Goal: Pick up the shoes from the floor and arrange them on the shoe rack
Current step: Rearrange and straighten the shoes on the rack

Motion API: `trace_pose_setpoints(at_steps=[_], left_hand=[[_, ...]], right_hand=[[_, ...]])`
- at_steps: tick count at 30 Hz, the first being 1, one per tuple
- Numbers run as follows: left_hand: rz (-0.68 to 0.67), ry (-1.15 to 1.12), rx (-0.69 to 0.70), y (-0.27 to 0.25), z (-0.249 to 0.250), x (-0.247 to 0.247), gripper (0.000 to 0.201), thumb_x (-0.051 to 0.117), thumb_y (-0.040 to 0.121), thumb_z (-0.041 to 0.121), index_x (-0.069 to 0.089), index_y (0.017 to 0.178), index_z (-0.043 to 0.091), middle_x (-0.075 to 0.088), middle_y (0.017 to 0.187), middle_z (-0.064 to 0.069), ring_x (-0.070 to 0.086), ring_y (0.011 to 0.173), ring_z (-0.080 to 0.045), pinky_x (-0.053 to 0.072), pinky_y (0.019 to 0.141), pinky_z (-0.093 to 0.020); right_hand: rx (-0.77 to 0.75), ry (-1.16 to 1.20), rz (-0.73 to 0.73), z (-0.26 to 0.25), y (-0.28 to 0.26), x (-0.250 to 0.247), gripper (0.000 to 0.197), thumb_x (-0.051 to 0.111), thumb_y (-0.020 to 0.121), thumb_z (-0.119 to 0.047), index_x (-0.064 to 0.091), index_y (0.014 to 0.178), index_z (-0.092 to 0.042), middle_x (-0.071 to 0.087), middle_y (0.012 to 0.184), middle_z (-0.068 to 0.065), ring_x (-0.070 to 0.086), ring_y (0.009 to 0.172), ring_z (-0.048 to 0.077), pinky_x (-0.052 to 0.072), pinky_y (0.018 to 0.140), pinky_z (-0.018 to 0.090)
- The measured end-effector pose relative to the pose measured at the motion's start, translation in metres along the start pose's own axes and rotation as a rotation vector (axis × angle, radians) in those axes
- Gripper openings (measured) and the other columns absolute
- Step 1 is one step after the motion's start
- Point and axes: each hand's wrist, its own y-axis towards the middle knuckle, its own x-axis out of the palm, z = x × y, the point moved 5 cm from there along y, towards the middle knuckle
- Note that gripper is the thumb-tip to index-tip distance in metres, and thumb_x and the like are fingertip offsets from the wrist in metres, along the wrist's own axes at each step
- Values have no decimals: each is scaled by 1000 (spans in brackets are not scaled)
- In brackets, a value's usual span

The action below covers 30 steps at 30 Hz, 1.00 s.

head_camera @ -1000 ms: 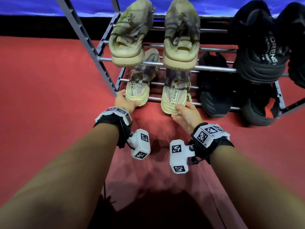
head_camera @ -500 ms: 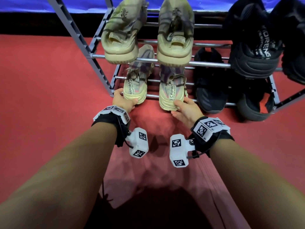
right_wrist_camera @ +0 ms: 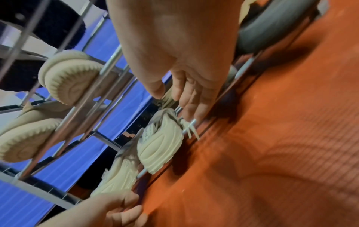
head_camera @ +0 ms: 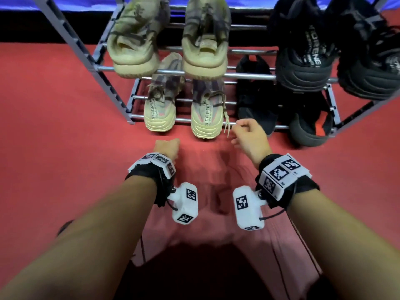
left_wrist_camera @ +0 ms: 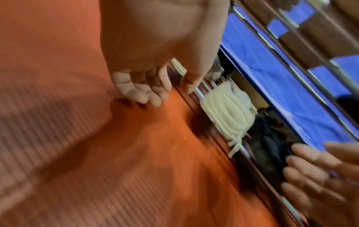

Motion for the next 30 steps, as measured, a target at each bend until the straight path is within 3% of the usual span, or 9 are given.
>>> trace_pose_setpoints(at_steps=[2,6,9,14,17,20,23,27,30], left_hand=[[-170,71,9,-31,10,28,17,54,83,25,58,76,10,56,65,0,46,51,-15,34,51,-22],[-441,219,67,-69,29,78,15,50,88,31,55,83,18,61,86,5,44,58,-9,35,55,-21],[-553,228,70,-88,41,105,35,46,90,45,54,107,16,61,106,2,54,72,-11,44,63,-24],[-576,21,85,-97,56,135,61,49,93,45,36,141,9,50,135,-9,60,100,-21,51,76,-31],[-579,-127,71,-96,57,152,52,52,95,30,39,137,3,50,136,-11,62,107,-24,52,82,-29],[-525,-222,67,-88,57,163,24,54,95,16,52,112,-1,63,103,-12,67,95,-26,53,88,-31],[-482,-299,3,-80,55,167,11,57,92,7,51,84,3,59,81,-8,63,74,-18,54,85,-31],[-551,-361,6,-76,55,170,33,54,93,4,47,124,-4,59,112,-15,61,96,-22,54,73,-26],[-593,-400,16,-76,59,163,29,49,95,2,49,124,-1,57,128,-13,60,107,-23,52,83,-27]], right_hand=[[-94,-50,94,-3,-6,-28,4,55,82,-22,56,84,-26,53,68,-9,57,70,17,48,74,30],[-231,-151,333,-8,-19,-88,19,49,86,-6,64,97,-8,49,67,-10,45,61,1,36,64,10],[-242,-228,522,-6,-26,-125,24,50,85,-7,60,106,-3,52,93,4,44,75,10,32,72,1],[98,-187,605,24,-17,-151,55,59,85,-29,40,135,-16,35,135,17,42,121,33,29,101,27],[163,60,551,37,-9,-147,62,59,86,-35,33,142,-27,31,137,15,46,108,25,33,97,21],[208,308,609,50,0,-147,76,60,69,-53,36,139,-33,50,133,12,50,92,22,44,97,31],[172,464,556,64,11,-148,59,59,85,-36,38,140,-26,56,133,14,59,56,9,53,52,24],[156,489,528,73,17,-152,47,59,90,-27,42,134,-26,56,129,15,51,35,-1,49,44,20],[176,453,483,70,14,-156,34,59,90,-27,42,119,-29,59,98,10,50,37,2,50,48,21]])
